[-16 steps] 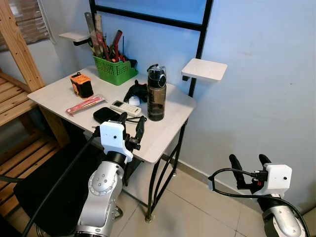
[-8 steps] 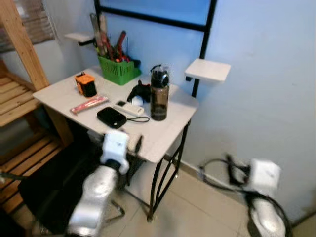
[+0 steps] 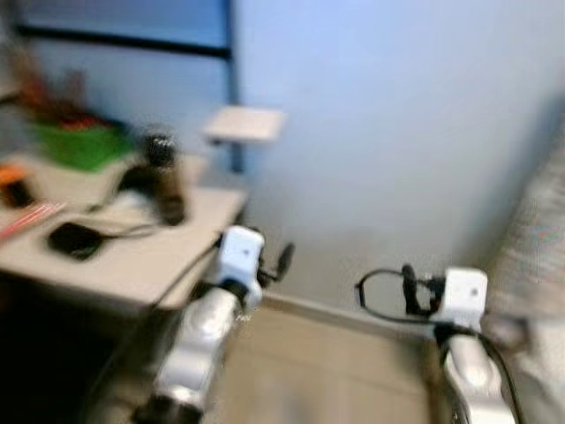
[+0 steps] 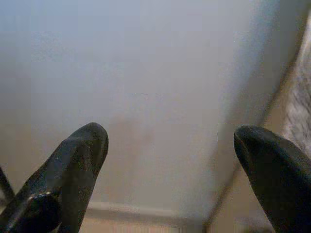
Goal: Clean up the room
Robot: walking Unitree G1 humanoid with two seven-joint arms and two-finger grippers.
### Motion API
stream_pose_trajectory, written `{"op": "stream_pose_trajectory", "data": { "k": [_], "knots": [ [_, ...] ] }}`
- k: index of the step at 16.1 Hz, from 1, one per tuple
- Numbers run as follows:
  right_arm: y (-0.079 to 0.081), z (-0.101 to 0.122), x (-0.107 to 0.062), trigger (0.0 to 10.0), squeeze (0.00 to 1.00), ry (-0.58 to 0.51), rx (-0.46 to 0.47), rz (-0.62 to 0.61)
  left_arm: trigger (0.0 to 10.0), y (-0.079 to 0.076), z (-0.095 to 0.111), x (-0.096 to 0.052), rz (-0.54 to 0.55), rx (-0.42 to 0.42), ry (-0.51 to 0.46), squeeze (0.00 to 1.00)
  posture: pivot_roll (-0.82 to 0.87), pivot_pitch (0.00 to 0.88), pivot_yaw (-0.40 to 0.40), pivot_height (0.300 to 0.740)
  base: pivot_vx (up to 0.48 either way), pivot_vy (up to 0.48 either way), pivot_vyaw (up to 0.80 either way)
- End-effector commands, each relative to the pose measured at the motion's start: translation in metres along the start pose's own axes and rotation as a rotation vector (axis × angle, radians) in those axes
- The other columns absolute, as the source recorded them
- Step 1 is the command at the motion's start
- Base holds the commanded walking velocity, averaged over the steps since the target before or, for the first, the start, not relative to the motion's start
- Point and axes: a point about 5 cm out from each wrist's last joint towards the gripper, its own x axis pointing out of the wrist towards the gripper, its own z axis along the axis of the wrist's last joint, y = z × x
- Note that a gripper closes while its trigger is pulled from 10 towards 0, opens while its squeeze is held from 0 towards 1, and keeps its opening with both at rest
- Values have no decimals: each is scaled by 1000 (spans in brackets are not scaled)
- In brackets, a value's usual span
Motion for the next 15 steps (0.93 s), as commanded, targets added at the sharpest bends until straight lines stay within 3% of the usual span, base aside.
{"op": "stream_pose_trajectory", "data": {
  "k": [1, 3, 5, 6, 8, 9, 11, 14, 15],
  "knots": [
    [-3, -1, -3, 10000, 0, 5, 9, -9, 10000, 2, -3, -2, -5, 24, 10, 0, 195, 0, -16, 740, 0, 0, -694],
    [1, 3, 2, 10000, 0, -16, 6, 7, 10000, -9, 4, 7, -82, -7, -24, 0, 185, 0, -6, 740, 0, -240, -697],
    [-8, 6, 5, 10000, 0, -30, -39, -57, 10000, -1, 1, 7, -70, -52, -14, 0, 179, 0, 2, 740, 0, 0, -694],
    [-12, 2, 4, 10000, 0, -8, 7, -77, 10000, 1, 5, 5, -94, -75, -61, 0, 169, 0, 8, 740, 0, 0, -694],
    [-8, -1, -1, 10000, 0, 1, 41, -40, 10000, 5, 0, 3, -84, -38, -33, 0, 170, 0, 9, 740, 0, 0, -700],
    [-7, 0, -2, 10000, 0, -8, 14, -53, 10000, 10, -3, 1, -55, -85, -30, 0, 157, 0, 21, 740, 0, 0, -700],
    [-8, 0, -4, 10000, 0, -13, 14, -60, 10000, 3, -1, 2, -128, -78, -42, 0, 151, 0, 42, 740, 0, 0, -697],
    [-3, 1, -3, 10000, 0, -25, 28, -59, 10000, 6, 1, 4, -140, -59, -43, 0, 151, 0, 45, 740, 0, 480, -696],
    [-6, 6, -5, 10000, 0, -63, -18, -84, 10000, 7, 2, 5, -136, -48, -46, 0, 151, 0, 42, 740, 0, 480, -700]
  ]
}}
